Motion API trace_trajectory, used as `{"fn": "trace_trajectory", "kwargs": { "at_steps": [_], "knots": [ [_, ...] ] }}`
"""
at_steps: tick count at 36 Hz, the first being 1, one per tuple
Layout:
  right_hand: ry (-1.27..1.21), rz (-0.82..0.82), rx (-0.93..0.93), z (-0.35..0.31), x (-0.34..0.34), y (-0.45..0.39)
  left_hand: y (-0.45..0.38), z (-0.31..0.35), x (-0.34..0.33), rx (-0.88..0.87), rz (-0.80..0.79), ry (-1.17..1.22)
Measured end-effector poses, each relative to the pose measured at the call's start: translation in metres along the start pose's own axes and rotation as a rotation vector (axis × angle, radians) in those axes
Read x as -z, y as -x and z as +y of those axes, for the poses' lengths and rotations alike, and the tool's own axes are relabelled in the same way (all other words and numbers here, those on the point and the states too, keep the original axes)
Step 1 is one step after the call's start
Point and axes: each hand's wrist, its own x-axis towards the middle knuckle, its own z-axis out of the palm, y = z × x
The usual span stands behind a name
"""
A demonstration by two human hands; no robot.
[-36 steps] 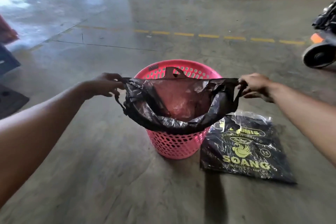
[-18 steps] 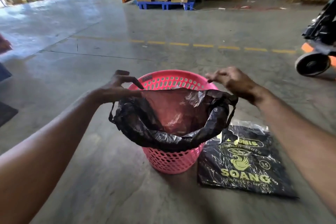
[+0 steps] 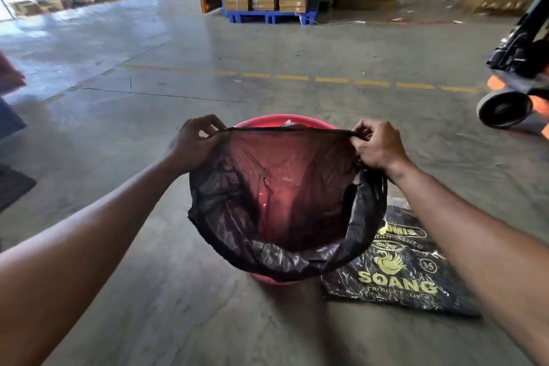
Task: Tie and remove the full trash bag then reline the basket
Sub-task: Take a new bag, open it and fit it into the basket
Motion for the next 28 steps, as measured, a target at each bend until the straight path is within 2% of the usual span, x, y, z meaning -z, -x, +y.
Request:
{"fn": "trace_trajectory", "kwargs": {
  "at_steps": [6, 11, 15, 21, 25, 28],
  "knots": [
    [-0.064, 0.084, -0.037, -0.009, 0.003, -0.002, -0.001, 0.015, -0.001, -0.070, 0.045, -0.011],
    [-0.098, 0.098, -0.162, -0.011, 0.001, -0.007, -0.003, 0.016, -0.005, 0.121, 0.060, 0.055],
    [-0.163, 0.029, -0.289, -0.015, -0.001, -0.011, -0.001, 0.019, -0.005, 0.254, 0.064, 0.128],
    [-0.397, -0.112, -0.460, -0.012, -0.011, -0.018, -0.006, 0.012, -0.011, 0.482, 0.001, 0.310],
    [-0.419, -0.061, -0.516, -0.003, -0.016, -0.028, -0.007, 0.009, -0.012, 0.528, -0.105, 0.394],
    [-0.624, -0.204, -0.593, 0.004, -0.021, -0.032, -0.005, 0.007, -0.013, 0.598, -0.238, 0.522]
  ]
}}
